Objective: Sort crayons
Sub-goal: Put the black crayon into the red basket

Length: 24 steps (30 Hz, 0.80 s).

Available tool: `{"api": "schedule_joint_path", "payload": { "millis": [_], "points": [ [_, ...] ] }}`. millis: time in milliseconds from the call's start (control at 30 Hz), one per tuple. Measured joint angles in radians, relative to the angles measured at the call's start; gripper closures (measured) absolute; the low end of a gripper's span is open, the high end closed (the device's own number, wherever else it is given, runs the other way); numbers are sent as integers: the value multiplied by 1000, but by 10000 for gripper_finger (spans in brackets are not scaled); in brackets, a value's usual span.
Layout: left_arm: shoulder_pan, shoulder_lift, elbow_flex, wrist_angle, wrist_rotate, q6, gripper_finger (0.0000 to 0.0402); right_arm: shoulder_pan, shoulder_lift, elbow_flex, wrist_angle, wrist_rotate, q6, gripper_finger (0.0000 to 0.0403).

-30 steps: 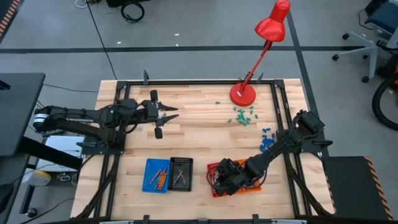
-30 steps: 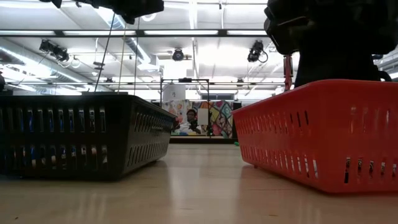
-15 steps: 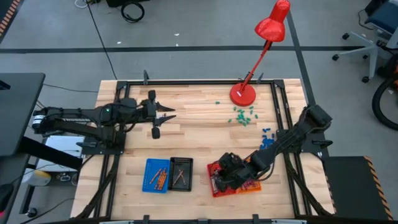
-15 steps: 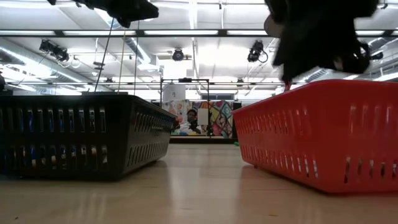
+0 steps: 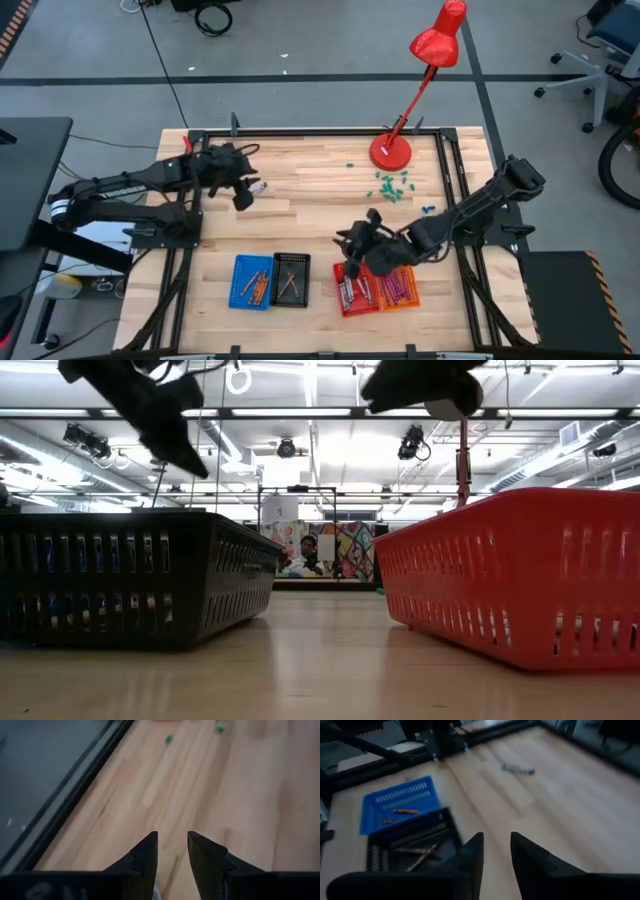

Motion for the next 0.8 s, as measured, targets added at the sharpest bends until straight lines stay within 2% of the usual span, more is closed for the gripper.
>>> {"api": "schedule_joint_path", "payload": {
  "millis": [100,233,433,600,800],
  "points": [
    [42,11,-13,-8,0,-22,283,-26,0,0,55,8,-130,300],
    [102,71,-13,-8,1,-38,283,-45,12,-4,125,26,-224,300],
    [174,219,-14,-14,65,-29,283,-61,69,-109,433,-13,-416,300],
    [208,329,-13,-4,71,-22,283,-98,125,-176,674,-183,-520,300],
    [233,413,-14,-24,89,-25,283,-153,158,-194,742,-336,-563,300]
  ]
}}
